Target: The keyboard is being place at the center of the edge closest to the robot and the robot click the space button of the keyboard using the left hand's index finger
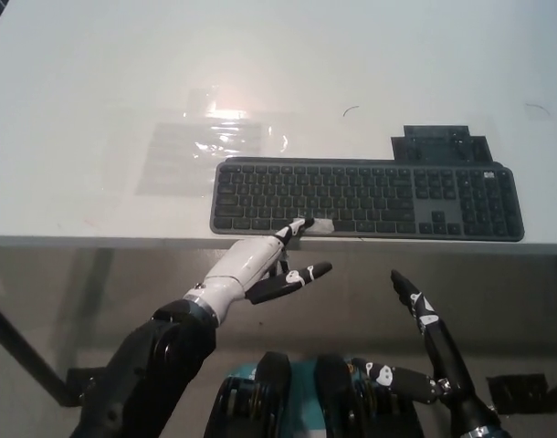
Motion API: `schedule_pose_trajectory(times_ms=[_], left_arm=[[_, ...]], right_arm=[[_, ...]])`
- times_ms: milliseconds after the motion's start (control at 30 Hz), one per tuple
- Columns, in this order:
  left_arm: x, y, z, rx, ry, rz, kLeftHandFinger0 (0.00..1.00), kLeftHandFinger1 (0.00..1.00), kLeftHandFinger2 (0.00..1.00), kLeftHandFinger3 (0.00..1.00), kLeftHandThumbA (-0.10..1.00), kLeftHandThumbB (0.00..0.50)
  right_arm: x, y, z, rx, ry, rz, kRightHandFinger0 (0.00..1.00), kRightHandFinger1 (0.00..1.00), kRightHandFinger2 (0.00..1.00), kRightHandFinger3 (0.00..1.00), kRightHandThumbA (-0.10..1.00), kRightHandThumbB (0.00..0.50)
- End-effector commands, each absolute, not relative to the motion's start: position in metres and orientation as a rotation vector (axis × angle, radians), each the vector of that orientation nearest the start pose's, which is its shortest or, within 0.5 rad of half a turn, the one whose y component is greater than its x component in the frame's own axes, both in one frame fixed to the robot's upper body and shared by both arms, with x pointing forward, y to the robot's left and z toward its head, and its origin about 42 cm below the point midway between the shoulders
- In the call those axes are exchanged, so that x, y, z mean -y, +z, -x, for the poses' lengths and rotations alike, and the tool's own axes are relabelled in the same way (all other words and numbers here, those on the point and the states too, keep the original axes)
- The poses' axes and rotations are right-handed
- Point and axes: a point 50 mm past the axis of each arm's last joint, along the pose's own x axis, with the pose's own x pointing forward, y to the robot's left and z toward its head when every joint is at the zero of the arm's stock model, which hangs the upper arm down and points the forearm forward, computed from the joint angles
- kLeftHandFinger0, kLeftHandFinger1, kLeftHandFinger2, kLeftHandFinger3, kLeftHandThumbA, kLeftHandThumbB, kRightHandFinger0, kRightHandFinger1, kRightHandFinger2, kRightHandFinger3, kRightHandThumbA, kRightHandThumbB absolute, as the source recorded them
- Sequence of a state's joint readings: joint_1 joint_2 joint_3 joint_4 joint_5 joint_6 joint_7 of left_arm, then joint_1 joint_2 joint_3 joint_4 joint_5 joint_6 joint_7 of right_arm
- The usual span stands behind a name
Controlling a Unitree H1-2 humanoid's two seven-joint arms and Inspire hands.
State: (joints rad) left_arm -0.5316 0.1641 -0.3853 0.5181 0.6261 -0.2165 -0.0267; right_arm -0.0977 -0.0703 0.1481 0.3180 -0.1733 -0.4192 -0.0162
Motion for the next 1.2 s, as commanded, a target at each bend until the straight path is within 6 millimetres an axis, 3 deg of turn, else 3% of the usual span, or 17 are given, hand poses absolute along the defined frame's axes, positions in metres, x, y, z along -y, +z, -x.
schedule_pose_trajectory(times_ms=[0, 133, 167, 300, 367, 500, 533, 567, 600, 667, 700, 733, 767, 800, 967, 1067, 1167], left_arm=[[-0.139, 0.158, -0.394, 0.369, -0.524, -0.922, 0.0, 0.21, 0.28, 1.0, 1.0, 0.434], [-0.135, 0.195, -0.354, 0.509, -0.529, -0.823, 0.0, 0.18, 0.29, 1.0, 1.0, 0.393], [-0.135, 0.211, -0.337, 0.553, -0.517, -0.787, 0.0, 0.16, 0.28, 1.0, 1.0, 0.448], [-0.151, 0.271, -0.281, 0.747, -0.481, -0.603, 0.0, 0.0, 0.13, 1.0, 1.0, 0.489], [-0.165, 0.286, -0.267, 0.807, -0.475, -0.495, 0.0, 0.0, 0.0, 1.0, 1.0, 0.493], [-0.195, 0.297, -0.249, 0.873, -0.415, -0.382, 0.03, 0.0, 0.06, 1.0, 1.0, 0.463], [-0.2, 0.296, -0.249, 0.873, -0.404, -0.376, 0.0, 0.0, 0.02, 1.0, 1.0, 0.451], [-0.209, 0.288, -0.249, 0.854, -0.387, -0.354, 0.08, 0.07, 0.1, 1.0, 1.0, 0.415], [-0.212, 0.285, -0.247, 0.844, -0.383, -0.346, 0.06, 0.01, 0.04, 1.0, 1.0, 0.409], [-0.227, 0.267, -0.247, 0.774, -0.379, -0.346, 0.68, 0.44, 0.47, 1.0, 1.0, 0.378], [-0.229, 0.26, -0.246, 0.759, -0.375, -0.347, 0.83, 0.49, 0.54, 1.0, 1.0, 0.371], [-0.232, 0.25, -0.246, 0.723, -0.38, -0.336, 0.95, 0.67, 0.72, 1.0, 1.0, 0.376], [-0.234, 0.234, -0.244, 0.665, -0.39, -0.324, 1.0, 0.92, 1.0, 1.0, 1.0, 0.39], [-0.234, 0.228, -0.244, 0.64, -0.397, -0.318, 1.0, 1.0, 1.0, 1.0, 1.0, 0.397], [-0.237, 0.188, -0.249, 0.484, -0.432, -0.324, 1.0, 1.0, 1.0, 1.0, 1.0, 0.431], [-0.235, 0.163, -0.259, 0.449, -0.416, -0.326, 1.0, 1.0, 1.0, 1.0, 1.0, 0.356], [-0.235, 0.135, -0.26, 0.382, -0.376, -0.316, 1.0, 1.0, 1.0, 1.0, 1.0, 0.354]], right_arm=[[0.182, 0.078, -0.312, 0.297, 0.226, 0.228, 1.0, 1.0, 1.0, 1.0, 1.0, 0.41], [0.183, 0.076, -0.311, 0.29, 0.232, 0.234, 1.0, 1.0, 1.0, 1.0, 1.0, 0.411], [0.183, 0.076, -0.31, 0.285, 0.23, 0.234, 1.0, 1.0, 1.0, 1.0, 1.0, 0.411], [0.182, 0.073, -0.309, 0.27, 0.236, 0.235, 1.0, 1.0, 1.0, 1.0, 1.0, 0.414], [0.181, 0.072, -0.309, 0.27, 0.237, 0.236, 1.0, 1.0, 1.0, 1.0, 1.0, 0.413], [0.181, 0.071, -0.308, 0.27, 0.24, 0.234, 1.0, 1.0, 1.0, 1.0, 1.0, 0.412], [0.181, 0.071, -0.308, 0.272, 0.24, 0.234, 1.0, 1.0, 1.0, 1.0, 1.0, 0.411], [0.181, 0.071, -0.308, 0.27, 0.241, 0.233, 1.0, 1.0, 1.0, 1.0, 1.0, 0.409], [0.18, 0.069, -0.306, 0.267, 0.243, 0.231, 1.0, 1.0, 1.0, 1.0, 1.0, 0.408], [0.179, 0.068, -0.305, 0.264, 0.245, 0.23, 1.0, 1.0, 1.0, 1.0, 1.0, 0.41], [0.179, 0.068, -0.303, 0.263, 0.243, 0.229, 1.0, 1.0, 1.0, 1.0, 1.0, 0.41], [0.179, 0.067, -0.303, 0.261, 0.242, 0.228, 1.0, 1.0, 1.0, 1.0, 1.0, 0.408], [0.181, 0.065, -0.299, 0.256, 0.238, 0.23, 1.0, 1.0, 1.0, 1.0, 1.0, 0.408], [0.182, 0.065, -0.299, 0.255, 0.233, 0.23, 1.0, 1.0, 1.0, 1.0, 1.0, 0.409], [0.18, 0.064, -0.299, 0.25, 0.233, 0.225, 1.0, 1.0, 1.0, 1.0, 1.0, 0.412], [0.181, 0.064, -0.301, 0.249, 0.225, 0.217, 1.0, 1.0, 1.0, 1.0, 1.0, 0.408], [0.181, 0.059, -0.295, 0.231, 0.225, 0.206, 1.0, 1.0, 1.0, 1.0, 1.0, 0.411]])
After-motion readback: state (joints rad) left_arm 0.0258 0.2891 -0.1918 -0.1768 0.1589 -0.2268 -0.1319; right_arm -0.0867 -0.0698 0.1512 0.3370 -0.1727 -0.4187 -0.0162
